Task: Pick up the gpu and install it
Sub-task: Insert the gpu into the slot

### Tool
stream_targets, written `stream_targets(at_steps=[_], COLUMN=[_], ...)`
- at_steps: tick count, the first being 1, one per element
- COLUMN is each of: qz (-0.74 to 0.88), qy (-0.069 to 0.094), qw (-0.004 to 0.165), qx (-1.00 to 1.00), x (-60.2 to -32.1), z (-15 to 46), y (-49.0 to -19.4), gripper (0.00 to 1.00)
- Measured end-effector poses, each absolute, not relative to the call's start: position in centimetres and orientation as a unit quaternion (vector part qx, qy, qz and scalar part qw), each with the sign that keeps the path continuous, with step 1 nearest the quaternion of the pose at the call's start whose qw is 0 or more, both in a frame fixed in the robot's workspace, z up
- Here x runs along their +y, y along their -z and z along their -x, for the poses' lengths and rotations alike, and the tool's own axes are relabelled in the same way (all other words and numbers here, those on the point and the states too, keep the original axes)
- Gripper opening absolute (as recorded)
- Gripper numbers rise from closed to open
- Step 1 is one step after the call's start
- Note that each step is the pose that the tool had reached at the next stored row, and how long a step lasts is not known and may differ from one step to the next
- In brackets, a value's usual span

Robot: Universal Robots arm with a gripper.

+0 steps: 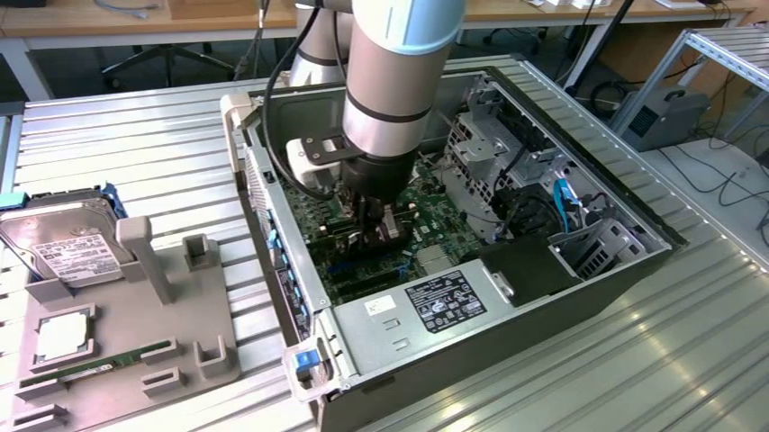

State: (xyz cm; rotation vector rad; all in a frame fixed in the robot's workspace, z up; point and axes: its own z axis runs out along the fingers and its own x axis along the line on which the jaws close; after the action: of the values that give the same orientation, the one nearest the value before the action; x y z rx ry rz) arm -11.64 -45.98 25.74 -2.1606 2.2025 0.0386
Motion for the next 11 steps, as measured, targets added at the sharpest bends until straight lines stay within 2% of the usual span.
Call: stream_targets(at_steps=[11], qz=[0.706], qy=[-0.011], qw=[0.031], qx=[0.707], x=[-45.98], z=[11.74], y=[-25.73], gripper=[0.27])
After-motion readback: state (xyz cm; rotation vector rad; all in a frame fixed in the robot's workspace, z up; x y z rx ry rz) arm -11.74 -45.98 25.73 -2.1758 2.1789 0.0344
